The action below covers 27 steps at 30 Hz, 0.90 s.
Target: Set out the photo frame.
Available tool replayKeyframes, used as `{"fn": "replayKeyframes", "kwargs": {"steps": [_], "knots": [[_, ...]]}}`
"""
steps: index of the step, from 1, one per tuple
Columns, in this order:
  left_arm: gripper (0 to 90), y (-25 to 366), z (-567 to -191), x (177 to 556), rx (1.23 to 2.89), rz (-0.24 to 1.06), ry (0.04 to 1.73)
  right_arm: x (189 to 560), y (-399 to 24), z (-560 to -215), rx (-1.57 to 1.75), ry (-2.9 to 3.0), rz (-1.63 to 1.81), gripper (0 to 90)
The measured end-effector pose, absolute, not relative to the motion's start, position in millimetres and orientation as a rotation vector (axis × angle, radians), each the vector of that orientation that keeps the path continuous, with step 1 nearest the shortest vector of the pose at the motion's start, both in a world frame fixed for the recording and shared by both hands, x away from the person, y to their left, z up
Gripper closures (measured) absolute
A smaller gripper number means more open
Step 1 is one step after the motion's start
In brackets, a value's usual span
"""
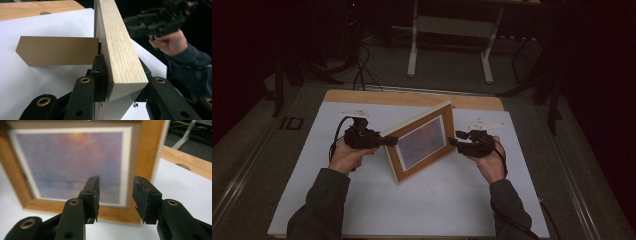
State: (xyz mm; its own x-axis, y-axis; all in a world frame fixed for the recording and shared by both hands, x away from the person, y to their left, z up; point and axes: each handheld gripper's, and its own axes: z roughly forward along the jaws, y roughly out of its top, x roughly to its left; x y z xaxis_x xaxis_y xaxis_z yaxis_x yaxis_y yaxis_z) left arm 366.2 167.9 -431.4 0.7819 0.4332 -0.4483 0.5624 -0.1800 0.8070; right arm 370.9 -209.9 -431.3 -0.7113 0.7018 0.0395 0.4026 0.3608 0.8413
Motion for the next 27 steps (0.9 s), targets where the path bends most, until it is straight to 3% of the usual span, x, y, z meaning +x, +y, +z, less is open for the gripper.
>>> {"fn": "replayKeyframes", "kwargs": {"steps": [7,12,18,27], "knots": [[70.0,168,-431,367,1.831,-0.175,0.723,384,-219,-422,1.021,2.268,1.255,53.6],[69.8,168,-432,367,1.828,-0.165,0.728,396,-224,-420,1.044,2.25,1.251,46.1],[61.0,162,-431,351,1.835,-0.003,0.808,413,-223,-421,1.047,2.287,1.265,38.6],[59.5,164,-429,331,1.836,0.135,0.851,430,-213,-421,1.013,2.302,1.36,30.3]]}}
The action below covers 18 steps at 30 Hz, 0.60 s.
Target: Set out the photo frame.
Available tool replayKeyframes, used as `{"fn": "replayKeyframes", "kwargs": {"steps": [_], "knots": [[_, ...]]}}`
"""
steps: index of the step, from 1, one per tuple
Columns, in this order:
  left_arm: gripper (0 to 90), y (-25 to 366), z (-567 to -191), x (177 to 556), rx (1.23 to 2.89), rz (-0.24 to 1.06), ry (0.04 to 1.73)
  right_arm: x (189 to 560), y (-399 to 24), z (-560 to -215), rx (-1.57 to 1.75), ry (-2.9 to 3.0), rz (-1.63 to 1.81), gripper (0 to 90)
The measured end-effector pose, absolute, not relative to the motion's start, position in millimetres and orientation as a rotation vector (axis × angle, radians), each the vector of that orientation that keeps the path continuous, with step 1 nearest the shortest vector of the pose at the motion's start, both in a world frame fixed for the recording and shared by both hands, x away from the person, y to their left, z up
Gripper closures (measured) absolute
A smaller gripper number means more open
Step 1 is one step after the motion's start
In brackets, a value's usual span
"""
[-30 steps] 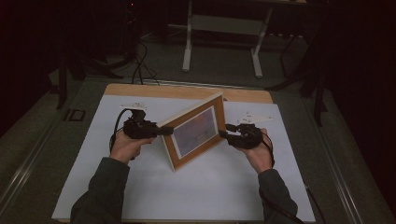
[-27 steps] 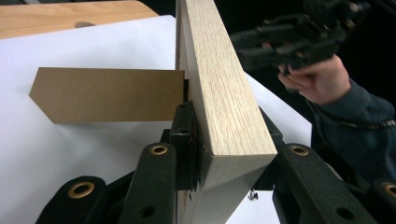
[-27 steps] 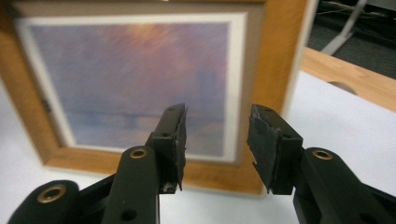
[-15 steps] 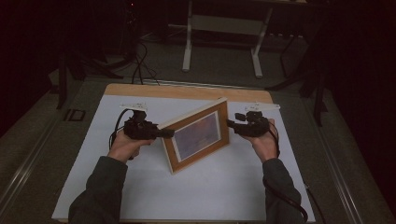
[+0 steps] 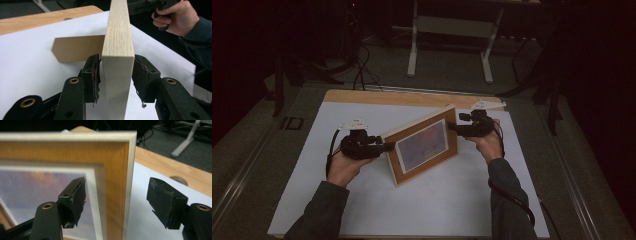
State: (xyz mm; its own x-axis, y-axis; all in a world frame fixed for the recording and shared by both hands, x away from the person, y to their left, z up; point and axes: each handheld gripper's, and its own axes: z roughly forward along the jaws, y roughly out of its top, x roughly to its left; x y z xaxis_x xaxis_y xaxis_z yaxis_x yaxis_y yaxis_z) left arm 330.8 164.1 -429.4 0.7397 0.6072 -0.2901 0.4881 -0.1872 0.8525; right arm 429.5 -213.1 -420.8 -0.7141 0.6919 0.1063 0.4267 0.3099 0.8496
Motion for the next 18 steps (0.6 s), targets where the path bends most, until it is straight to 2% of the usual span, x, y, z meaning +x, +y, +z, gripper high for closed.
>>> {"fn": "replayKeyframes", "kwargs": {"steps": [8,18], "knots": [[69.2,162,-430,328,1.868,0.173,0.844,443,-205,-419,0.934,2.338,1.454,26.5],[69.5,161,-429,329,1.882,0.191,0.837,450,-198,-429,0.903,2.419,1.453,29.4]]}}
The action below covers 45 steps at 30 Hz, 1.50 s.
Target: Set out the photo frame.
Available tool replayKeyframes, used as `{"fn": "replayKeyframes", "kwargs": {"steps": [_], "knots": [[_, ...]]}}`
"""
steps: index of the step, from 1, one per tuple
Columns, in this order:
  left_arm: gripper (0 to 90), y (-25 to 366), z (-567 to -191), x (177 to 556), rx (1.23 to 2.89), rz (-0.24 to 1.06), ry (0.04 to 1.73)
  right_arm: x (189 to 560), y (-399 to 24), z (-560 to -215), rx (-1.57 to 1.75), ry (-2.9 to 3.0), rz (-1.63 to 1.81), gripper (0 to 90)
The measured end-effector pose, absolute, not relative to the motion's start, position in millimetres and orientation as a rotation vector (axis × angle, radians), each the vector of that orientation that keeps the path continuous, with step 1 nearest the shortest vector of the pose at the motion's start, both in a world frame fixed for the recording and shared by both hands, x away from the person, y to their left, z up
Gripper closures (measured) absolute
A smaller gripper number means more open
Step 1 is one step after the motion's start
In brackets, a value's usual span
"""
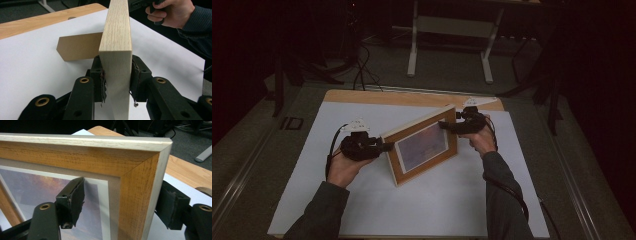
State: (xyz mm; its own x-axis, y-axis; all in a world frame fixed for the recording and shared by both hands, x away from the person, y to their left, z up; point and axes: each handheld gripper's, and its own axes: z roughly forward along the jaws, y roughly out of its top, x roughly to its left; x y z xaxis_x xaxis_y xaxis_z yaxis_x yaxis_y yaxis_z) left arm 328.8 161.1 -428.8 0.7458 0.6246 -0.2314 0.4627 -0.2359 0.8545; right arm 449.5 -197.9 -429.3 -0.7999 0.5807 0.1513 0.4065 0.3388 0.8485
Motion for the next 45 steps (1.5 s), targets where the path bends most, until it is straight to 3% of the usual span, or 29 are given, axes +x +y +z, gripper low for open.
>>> {"fn": "replayKeyframes", "kwargs": {"steps": [9,25,31,45], "knots": [[69.3,164,-428,334,1.89,0.218,0.863,450,-211,-429,0.946,2.421,1.504,45.0],[69.2,165,-430,341,1.861,0.225,0.874,443,-217,-429,1.001,2.356,1.5,53.5],[68.7,165,-433,346,1.84,0.225,0.878,437,-224,-431,1.021,2.32,1.516,60.8],[68.3,166,-437,356,1.814,0.22,0.843,425,-228,-429,1.054,2.296,1.466,61.7]]}}
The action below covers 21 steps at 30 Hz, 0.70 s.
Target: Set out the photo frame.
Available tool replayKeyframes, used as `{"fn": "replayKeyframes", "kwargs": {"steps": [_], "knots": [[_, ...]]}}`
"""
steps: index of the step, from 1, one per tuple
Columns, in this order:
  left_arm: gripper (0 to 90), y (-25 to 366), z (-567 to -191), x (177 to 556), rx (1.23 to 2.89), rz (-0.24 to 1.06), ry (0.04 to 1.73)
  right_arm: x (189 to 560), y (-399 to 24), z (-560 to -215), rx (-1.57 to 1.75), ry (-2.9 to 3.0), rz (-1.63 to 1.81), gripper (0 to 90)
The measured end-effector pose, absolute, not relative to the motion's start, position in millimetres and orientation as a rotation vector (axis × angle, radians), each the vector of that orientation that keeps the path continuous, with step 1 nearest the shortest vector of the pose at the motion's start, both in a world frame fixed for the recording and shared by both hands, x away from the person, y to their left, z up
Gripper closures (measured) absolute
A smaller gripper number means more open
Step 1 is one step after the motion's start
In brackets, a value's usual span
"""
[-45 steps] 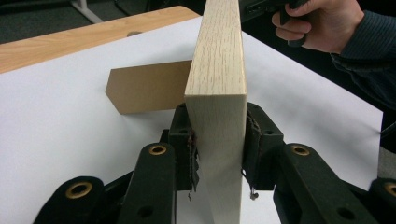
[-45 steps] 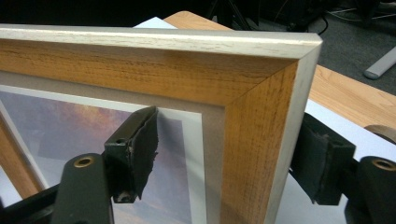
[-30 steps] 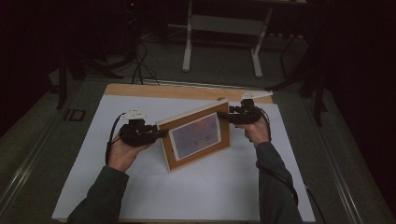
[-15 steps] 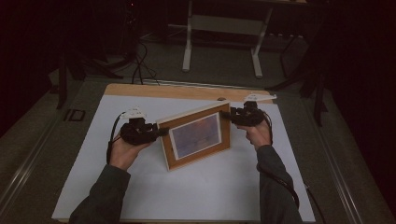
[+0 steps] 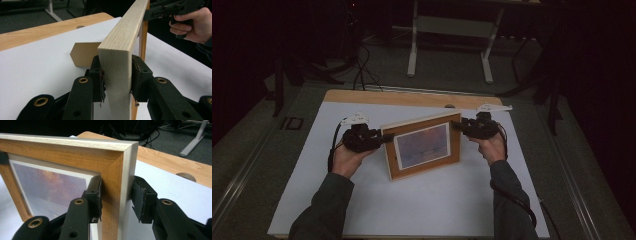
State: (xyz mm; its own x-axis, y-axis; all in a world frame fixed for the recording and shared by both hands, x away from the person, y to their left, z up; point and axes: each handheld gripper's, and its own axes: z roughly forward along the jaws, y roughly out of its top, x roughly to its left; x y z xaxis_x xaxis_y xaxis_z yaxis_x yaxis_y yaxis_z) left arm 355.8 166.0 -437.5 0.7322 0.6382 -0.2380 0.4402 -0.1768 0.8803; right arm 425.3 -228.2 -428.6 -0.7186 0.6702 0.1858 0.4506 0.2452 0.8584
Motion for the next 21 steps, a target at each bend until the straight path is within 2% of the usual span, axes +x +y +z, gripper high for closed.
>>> {"fn": "replayKeyframes", "kwargs": {"steps": [21], "knots": [[65.2,165,-442,373,1.797,0.195,0.839,404,-232,-425,1.155,2.264,1.394,61.8]]}}
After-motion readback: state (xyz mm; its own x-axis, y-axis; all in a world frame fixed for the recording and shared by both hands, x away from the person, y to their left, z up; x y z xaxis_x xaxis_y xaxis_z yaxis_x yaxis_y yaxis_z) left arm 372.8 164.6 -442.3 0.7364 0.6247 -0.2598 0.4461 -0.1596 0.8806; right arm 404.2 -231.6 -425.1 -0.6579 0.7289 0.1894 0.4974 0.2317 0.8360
